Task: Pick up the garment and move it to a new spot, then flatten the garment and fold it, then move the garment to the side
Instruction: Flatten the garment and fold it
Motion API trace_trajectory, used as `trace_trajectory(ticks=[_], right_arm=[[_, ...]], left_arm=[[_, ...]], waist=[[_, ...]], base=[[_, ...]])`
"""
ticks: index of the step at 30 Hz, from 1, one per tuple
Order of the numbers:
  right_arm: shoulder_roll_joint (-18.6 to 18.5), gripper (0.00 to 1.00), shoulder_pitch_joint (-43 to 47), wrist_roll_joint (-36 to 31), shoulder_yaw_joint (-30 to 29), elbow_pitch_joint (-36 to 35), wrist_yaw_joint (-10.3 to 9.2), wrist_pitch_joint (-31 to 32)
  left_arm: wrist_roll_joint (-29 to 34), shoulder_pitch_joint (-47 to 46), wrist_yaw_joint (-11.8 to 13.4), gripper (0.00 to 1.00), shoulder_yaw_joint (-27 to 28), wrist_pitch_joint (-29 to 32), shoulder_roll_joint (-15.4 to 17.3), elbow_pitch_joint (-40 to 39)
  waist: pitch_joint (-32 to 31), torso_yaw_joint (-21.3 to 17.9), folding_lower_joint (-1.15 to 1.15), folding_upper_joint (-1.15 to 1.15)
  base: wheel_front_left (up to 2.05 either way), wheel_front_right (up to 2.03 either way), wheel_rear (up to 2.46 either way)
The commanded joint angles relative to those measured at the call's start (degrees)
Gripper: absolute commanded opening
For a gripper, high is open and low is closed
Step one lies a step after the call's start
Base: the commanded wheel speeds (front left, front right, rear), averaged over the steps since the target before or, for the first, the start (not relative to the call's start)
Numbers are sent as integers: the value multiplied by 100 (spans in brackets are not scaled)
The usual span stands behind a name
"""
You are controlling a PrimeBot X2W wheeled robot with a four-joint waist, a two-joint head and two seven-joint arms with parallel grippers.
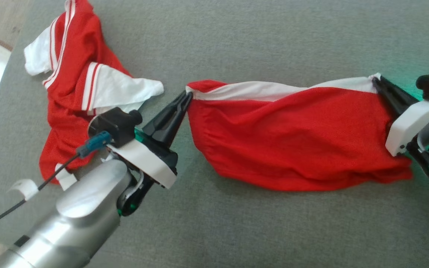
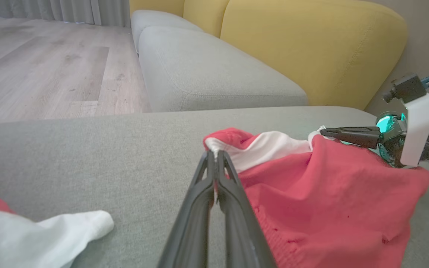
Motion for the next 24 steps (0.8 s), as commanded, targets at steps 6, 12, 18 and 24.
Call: trace_trajectory(ticks=[6,12,18,24], right_arm=[[-160,0,-401,122,-46,189,37,-908],[-410,0,-1189,8,-653,-22,37,-1170],[-569,0,-2263,-679,-1787,-540,37,-1176],[-399,0,-2650,-1378,-2869,-1071,37,-1177]], left_arm=[[214,-310,66,0,646,-89,222,-132],[631,-1074,75,0,1075,-91,254,-169],[1019,-2722,-37,0,1311,-92,-140,280],[1773,-3763,-68,0,1865,-92,-597,489]], waist=[[-250,-334,0,0],[-318,-1036,0,0],[64,-1630,0,0],[304,-2086,0,0]], base=[[0,0,0],[0,0,0],[0,0,0],[0,0,0]])
